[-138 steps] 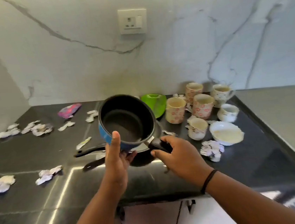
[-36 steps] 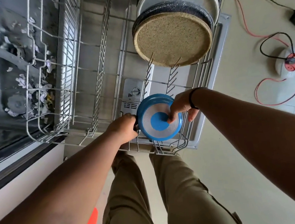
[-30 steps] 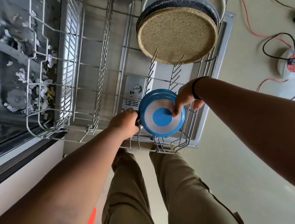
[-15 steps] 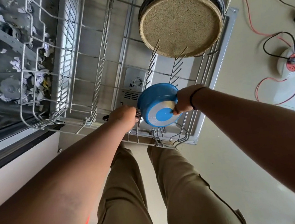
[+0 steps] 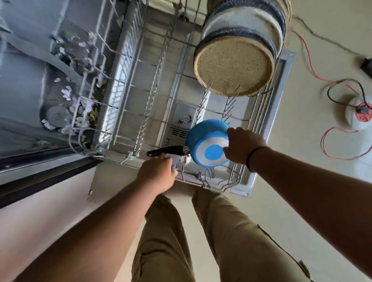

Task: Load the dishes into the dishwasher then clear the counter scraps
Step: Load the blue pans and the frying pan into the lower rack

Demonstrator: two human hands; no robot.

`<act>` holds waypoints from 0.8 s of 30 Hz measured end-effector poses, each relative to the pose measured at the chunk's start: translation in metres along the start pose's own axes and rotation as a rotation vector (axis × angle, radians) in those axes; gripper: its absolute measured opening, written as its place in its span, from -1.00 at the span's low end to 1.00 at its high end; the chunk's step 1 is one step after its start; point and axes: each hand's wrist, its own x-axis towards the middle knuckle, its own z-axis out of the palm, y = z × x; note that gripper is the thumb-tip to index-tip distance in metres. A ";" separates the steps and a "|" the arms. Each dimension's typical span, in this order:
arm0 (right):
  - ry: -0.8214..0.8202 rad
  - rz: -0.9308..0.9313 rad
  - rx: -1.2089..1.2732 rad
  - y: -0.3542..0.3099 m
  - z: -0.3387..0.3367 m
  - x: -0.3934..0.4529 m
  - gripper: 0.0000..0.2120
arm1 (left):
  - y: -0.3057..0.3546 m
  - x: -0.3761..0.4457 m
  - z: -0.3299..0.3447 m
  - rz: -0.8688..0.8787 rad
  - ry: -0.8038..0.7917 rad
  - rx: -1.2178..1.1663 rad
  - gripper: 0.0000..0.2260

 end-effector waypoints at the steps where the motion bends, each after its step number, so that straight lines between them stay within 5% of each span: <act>1: -0.002 -0.038 -0.046 -0.001 -0.003 -0.012 -0.48 | 0.000 -0.019 -0.005 -0.002 0.017 -0.036 -0.60; 13: -0.004 -0.476 -0.568 -0.041 -0.078 -0.177 -0.50 | -0.001 -0.252 -0.030 -0.253 0.252 -0.153 -0.54; 19: 0.198 -0.667 -0.701 -0.127 -0.102 -0.262 -0.54 | -0.007 -0.370 -0.002 -0.343 0.462 -0.310 -0.52; 24: 0.283 -0.854 -0.879 -0.217 -0.051 -0.351 -0.53 | -0.031 -0.489 0.075 -0.496 0.556 -0.422 -0.50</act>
